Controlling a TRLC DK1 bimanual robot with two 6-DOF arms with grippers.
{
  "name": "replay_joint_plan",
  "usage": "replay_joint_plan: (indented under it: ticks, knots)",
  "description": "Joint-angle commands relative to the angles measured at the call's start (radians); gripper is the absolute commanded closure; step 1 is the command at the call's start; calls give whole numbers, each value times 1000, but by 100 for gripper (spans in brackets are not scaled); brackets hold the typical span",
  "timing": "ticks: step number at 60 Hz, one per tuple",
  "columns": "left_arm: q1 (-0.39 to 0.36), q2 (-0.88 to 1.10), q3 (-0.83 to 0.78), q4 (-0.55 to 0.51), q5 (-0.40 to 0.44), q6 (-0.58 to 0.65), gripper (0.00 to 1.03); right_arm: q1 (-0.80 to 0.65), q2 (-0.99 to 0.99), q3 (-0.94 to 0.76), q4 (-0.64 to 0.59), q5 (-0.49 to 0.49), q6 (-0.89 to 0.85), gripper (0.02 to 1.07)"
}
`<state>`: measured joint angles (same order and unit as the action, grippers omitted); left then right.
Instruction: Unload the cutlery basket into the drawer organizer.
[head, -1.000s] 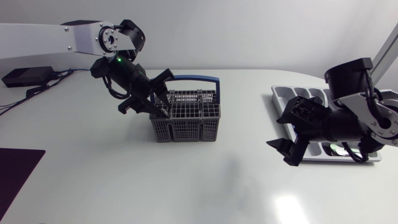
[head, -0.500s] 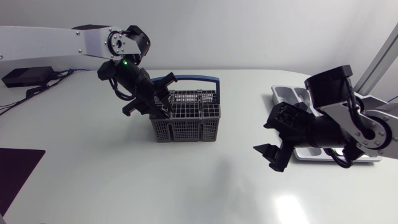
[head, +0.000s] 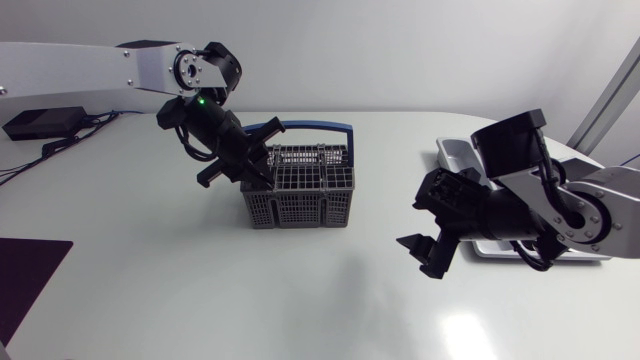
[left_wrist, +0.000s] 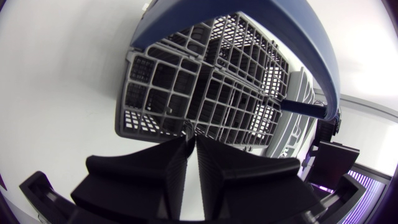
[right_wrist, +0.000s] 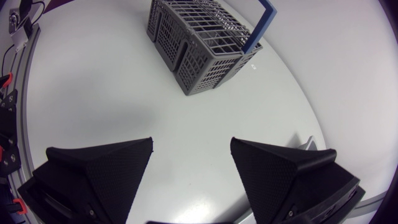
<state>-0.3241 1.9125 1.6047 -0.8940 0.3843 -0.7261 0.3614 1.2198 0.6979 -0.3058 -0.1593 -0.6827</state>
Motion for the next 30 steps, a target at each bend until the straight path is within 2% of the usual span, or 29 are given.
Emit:
replay_joint_plan:
  ticks: [1,30]
  knots:
    - [-7,20,20,-17,7,-10,98,10,15,-35,14,6,22,17]
    - [2,-6,8,-23,7,7,99,45,21,-46,17,15,40,17]
